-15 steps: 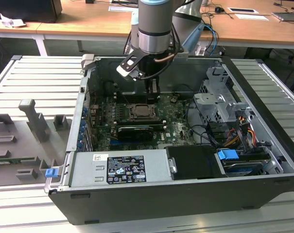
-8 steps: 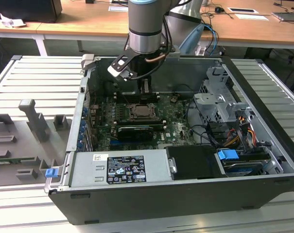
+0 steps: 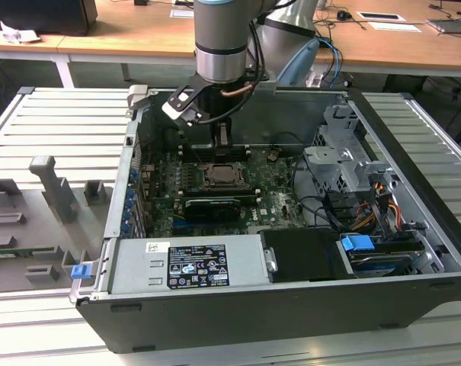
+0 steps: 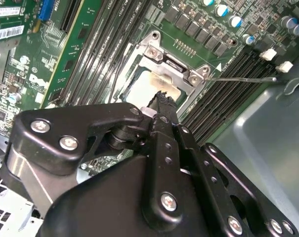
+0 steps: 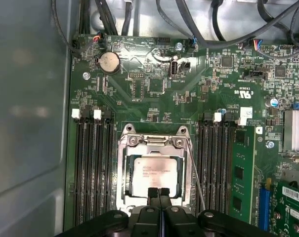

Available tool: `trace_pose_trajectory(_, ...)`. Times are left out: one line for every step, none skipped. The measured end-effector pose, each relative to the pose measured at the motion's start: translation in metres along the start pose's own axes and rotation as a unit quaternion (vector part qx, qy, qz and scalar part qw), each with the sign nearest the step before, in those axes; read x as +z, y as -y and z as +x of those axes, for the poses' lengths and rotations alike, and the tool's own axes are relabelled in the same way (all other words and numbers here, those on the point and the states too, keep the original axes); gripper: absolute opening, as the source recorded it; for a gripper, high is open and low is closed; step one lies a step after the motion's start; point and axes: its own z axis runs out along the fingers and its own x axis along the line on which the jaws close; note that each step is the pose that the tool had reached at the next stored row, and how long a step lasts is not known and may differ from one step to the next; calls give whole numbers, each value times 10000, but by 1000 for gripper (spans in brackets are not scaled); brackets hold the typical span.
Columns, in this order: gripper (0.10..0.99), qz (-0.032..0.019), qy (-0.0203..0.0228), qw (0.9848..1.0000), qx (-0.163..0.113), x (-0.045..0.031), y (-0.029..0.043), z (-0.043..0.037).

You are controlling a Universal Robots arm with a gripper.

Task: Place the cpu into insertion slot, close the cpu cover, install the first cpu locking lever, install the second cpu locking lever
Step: 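Install the first cpu locking lever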

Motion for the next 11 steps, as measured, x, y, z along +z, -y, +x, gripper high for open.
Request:
trace_pose_trajectory(106,0,0,10000,0,-15,-1,0)
trace_pose_trajectory(106,0,0,10000,0,-25,-1,0)
trace_pose_trajectory(106,0,0,10000,0,-32,-1,-1)
trace_pose_trajectory(106,-1,0,10000,0,-38,-1,-1)
trace_pose_trajectory(106,0,0,10000,0,-48,-2,-1)
trace_pose_trajectory(106,0,0,10000,0,-62,-2,-1)
trace_pose_trajectory(106,0,0,10000,0,-76,-3,-2)
trace_pose_trajectory(106,0,-1,10000,0,-90,-3,-2)
trace_pose_trajectory(106,0,0,10000,0,-96,-3,-2)
trace_pose_trajectory(106,0,0,10000,0,-102,-4,-2)
trace_pose_trajectory(106,0,0,10000,0,-113,-4,-2)
